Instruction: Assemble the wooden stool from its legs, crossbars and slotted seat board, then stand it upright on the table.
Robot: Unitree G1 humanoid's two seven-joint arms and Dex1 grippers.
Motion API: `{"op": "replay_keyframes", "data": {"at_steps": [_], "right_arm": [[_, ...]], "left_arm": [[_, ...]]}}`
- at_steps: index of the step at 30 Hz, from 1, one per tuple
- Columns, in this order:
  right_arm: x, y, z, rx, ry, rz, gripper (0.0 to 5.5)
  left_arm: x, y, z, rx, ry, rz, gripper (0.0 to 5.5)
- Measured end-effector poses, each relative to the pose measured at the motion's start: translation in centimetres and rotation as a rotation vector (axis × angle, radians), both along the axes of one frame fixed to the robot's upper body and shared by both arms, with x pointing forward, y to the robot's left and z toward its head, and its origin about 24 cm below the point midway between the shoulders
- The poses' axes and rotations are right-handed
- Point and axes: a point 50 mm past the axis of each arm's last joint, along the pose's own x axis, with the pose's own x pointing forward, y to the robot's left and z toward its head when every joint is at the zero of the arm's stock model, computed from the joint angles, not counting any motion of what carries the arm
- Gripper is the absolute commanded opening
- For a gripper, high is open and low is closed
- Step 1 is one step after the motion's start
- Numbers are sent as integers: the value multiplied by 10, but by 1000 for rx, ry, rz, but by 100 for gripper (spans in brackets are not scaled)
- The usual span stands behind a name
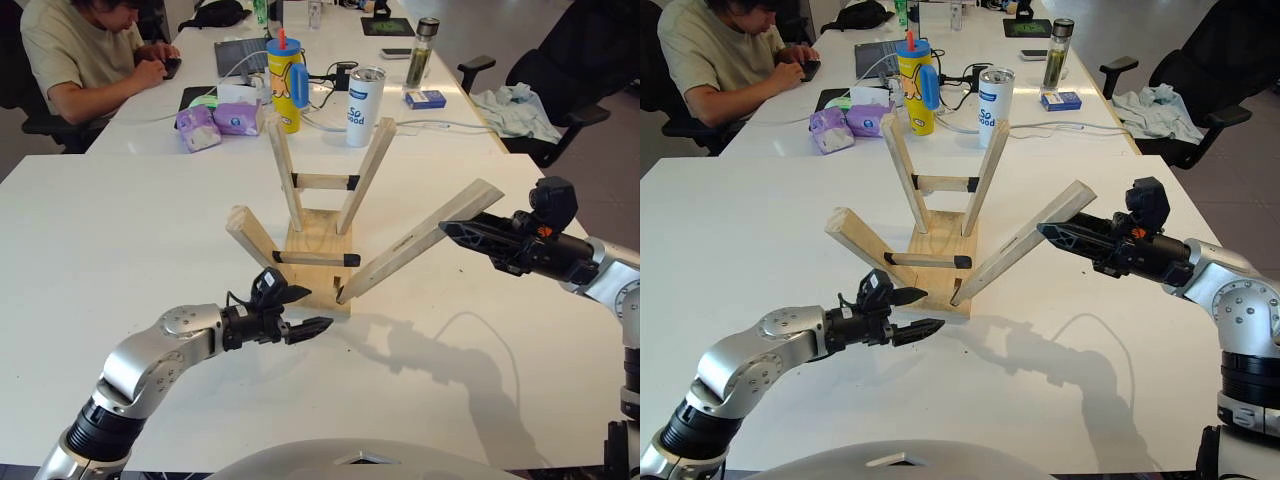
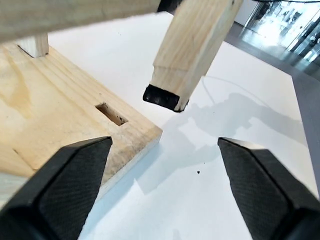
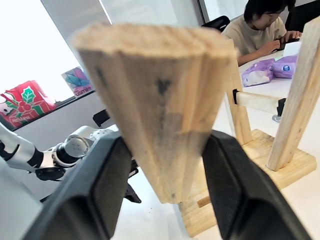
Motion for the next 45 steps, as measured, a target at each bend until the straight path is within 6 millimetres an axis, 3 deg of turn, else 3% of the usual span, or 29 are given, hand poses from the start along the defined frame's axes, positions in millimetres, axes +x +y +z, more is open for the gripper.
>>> {"op": "replay_keyframes", "data": {"at_steps": [6, 18, 29, 35, 45], "right_arm": [[15, 7, -5, -40, -52, 17, 209], [37, 15, -17, -124, -107, 75, 209], [49, 31, 6, -332, -263, 251, 208], [41, 49, 16, -454, -348, 333, 208], [25, 61, 12, -494, -395, 312, 207]], "left_arm": [[4, 0, -16, 106, -42, -14, 392], [11, -1, -20, 183, -83, -114, 392], [11, 1, -22, 197, -88, -132, 392], [13, -2, -24, 180, -86, -109, 392], [13, -4, -27, 178, -86, -89, 392]]}}
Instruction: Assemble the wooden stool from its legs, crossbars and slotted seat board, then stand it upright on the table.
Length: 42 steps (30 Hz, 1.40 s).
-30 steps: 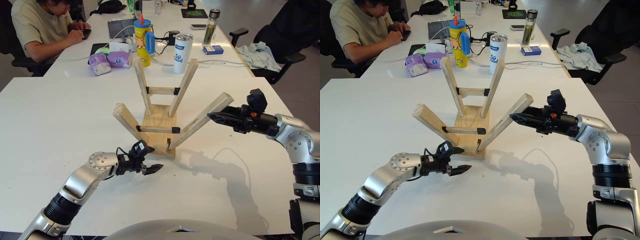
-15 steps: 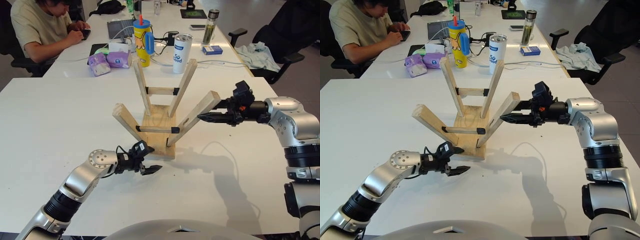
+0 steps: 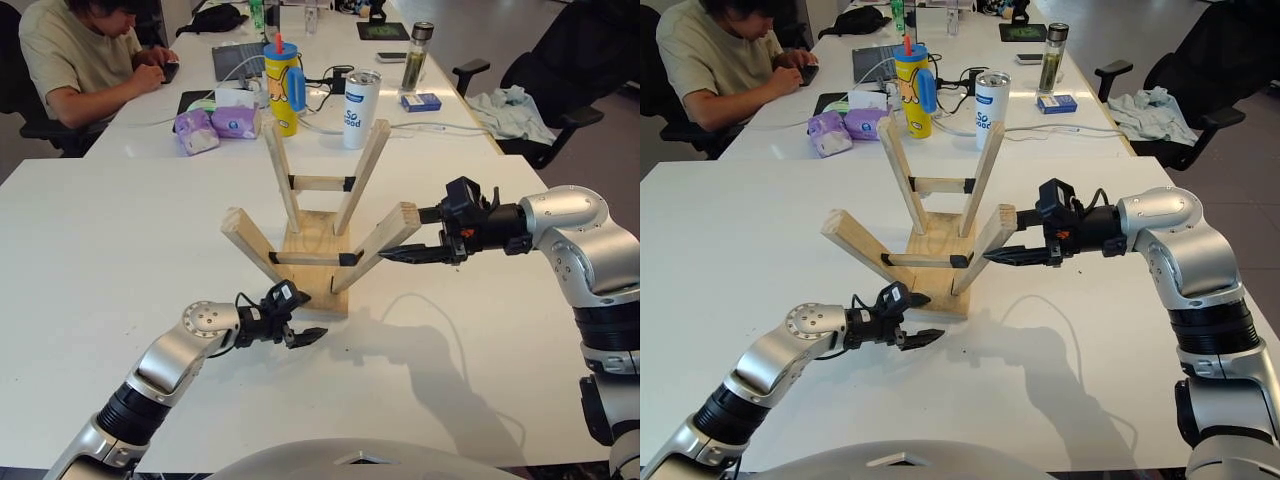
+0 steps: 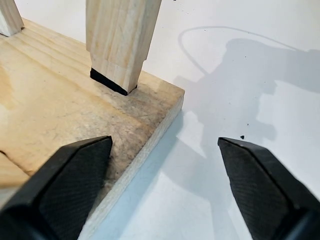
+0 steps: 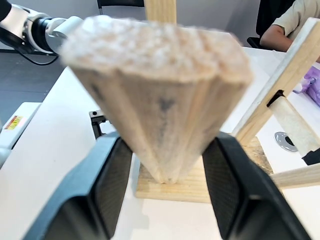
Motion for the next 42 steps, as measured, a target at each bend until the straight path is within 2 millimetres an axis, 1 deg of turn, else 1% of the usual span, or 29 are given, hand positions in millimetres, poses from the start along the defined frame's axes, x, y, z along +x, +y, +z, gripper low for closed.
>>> {"op": "replay_keyframes", "data": {"at_steps": [4, 8, 13, 14, 18, 22, 24, 31, 32, 34, 35, 36, 38, 41, 42], "right_arm": [[-2, 5, -2, -9, -6, 1, 207], [-1, 15, -4, 1, -14, 3, 207], [5, 23, -5, 11, 5, -10, 207], [7, 24, -9, 4, 31, -23, 207], [13, 28, -11, 5, 66, -46, 207], [11, 29, -11, -9, 57, -31, 207], [13, 30, -13, -14, 60, -47, 207], [21, 34, -19, 24, 62, -70, 207], [22, 34, -20, 34, 55, -72, 244], [23, 35, -27, 36, 53, -97, 270], [24, 32, -40, 26, 101, -128, 290], [23, 32, -47, 31, 128, -140, 301], [23, 33, -46, 40, 121, -139, 341], [24, 27, -42, -4, 61, -158, 344], [22, 18, -42, -47, 50, -172, 344]], "left_arm": [[1, -2, -2, -9, 6, 13, 392], [1, -3, -4, -10, 11, 21, 392], [2, -4, -5, -3, 4, 28, 392], [2, -4, -5, -3, 3, 28, 392], [3, -5, -5, -7, 3, 37, 392], [3, -9, -8, -19, 9, 46, 392], [4, -9, -9, -16, 8, 57, 392], [10, -10, -11, -1, -9, 101, 392], [12, -10, -11, -1, -12, 114, 392], [16, -11, -11, -1, -18, 145, 392], [19, -12, -11, -7, -20, 162, 392], [23, -12, -11, -9, -28, 188, 392], [31, -10, -10, 9, -48, 236, 392], [35, -9, -12, 17, -51, 266, 392], [36, -10, -12, 14, -50, 273, 392]]}}
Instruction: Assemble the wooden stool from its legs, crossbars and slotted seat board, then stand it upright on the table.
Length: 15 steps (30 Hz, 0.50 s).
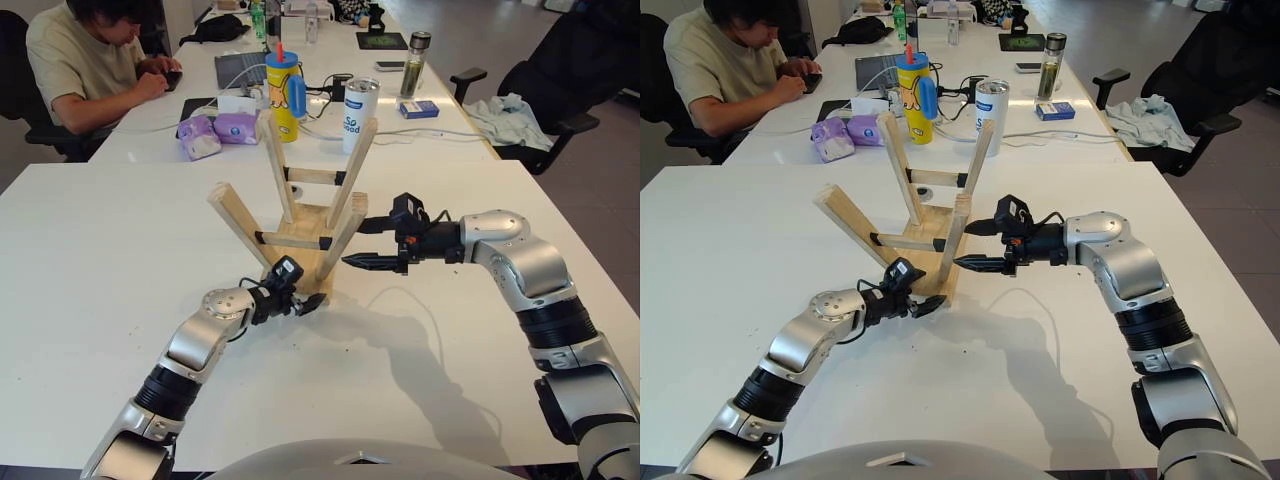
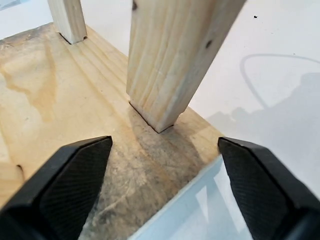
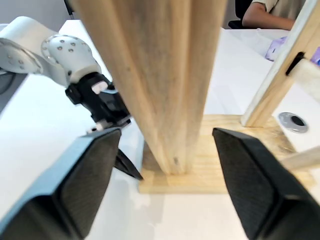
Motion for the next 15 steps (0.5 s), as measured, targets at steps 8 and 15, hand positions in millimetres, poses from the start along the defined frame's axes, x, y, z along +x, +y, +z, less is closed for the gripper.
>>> {"op": "replay_keyframes", "data": {"at_steps": [8, 15], "right_arm": [[0, -38, 23, 176, -9, -222, 344], [-13, 19, 111, 780, -101, -113, 344]], "left_arm": [[-4, 6, 1, 7, -10, 60, 392], [-22, 15, 8, 53, -30, 63, 392]]}}
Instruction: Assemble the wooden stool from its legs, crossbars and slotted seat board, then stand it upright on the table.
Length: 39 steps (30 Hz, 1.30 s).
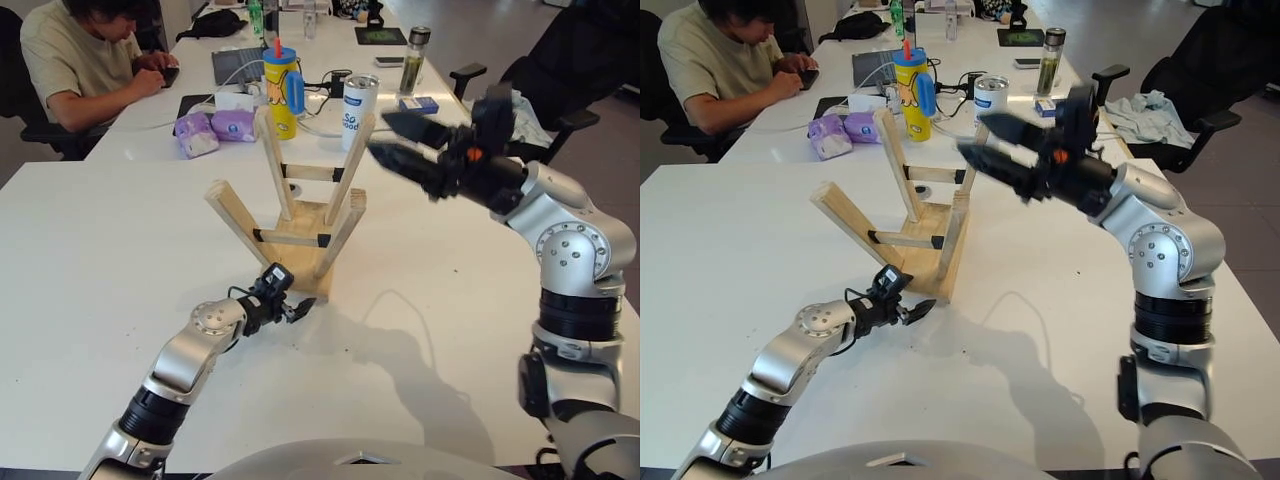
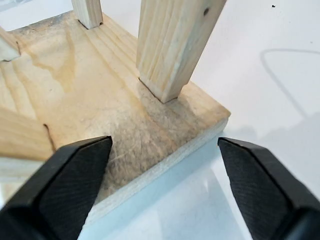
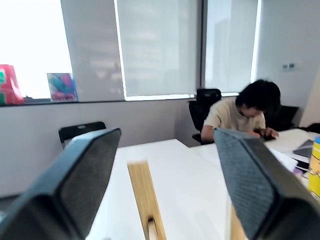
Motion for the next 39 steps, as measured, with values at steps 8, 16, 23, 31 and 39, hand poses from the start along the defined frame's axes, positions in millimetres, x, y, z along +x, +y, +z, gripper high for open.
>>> {"op": "replay_keyframes", "data": {"at_steps": [8, 16, 23, 31, 39], "right_arm": [[-1, 54, -26, 110, 168, -134, 344], [6, 66, -57, -110, 97, -287, 344], [4, 33, 48, 383, -35, -133, 344], [25, 74, -52, -49, 290, -303, 344], [36, 67, -54, -134, 139, -400, 344]], "left_arm": [[8, 0, -2, 23, -8, -22, 392], [8, 0, -10, 40, 10, -16, 392], [12, -2, -10, 15, -3, -10, 392], [13, -5, -9, -13, -16, -4, 392], [12, -6, -14, -14, 4, 8, 392]]}}
